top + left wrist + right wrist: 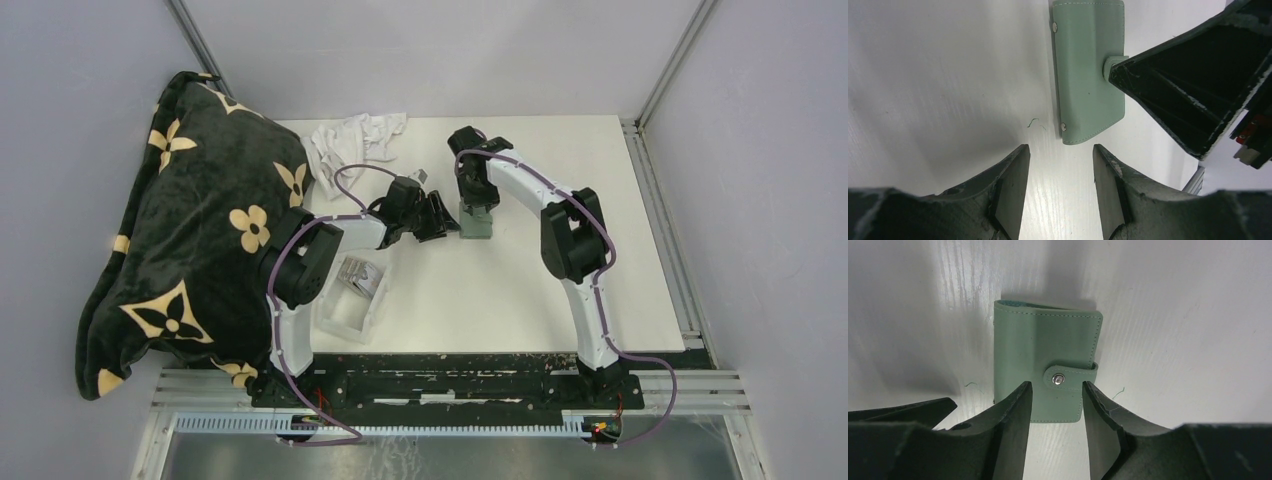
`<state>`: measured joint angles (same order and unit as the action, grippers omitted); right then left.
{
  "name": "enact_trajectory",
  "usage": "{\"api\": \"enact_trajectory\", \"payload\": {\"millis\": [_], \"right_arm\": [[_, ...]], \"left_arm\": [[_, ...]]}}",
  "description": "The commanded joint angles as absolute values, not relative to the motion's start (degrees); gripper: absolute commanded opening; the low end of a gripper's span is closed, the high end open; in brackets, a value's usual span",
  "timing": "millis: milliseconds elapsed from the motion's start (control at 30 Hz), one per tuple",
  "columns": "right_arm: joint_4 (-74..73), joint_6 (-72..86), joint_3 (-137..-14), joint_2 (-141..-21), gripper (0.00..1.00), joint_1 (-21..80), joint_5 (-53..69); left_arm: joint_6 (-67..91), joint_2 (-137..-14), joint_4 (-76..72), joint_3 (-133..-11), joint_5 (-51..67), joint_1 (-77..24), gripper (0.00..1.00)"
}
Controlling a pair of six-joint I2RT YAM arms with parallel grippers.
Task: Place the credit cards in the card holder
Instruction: Open the card holder at the center of the board.
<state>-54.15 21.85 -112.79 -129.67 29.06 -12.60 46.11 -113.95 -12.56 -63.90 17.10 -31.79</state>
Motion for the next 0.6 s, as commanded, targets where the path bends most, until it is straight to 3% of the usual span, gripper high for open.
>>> {"api": "enact_trajectory", "payload": {"millis": [0,567], "right_arm": [[-54.74,22.72,-113.64,-130.31,0.48,29.93,-14.69],[-55.90,22.51,-113.32,-134.15,0.45,30.45,-19.64]], "left_arm": [[49.22,-114.26,-15.47,-63.55,18.80,-31.56,0.58],[50.12,-116.51,-15.56,-64.42,19.77,-31.52,0.58]]}}
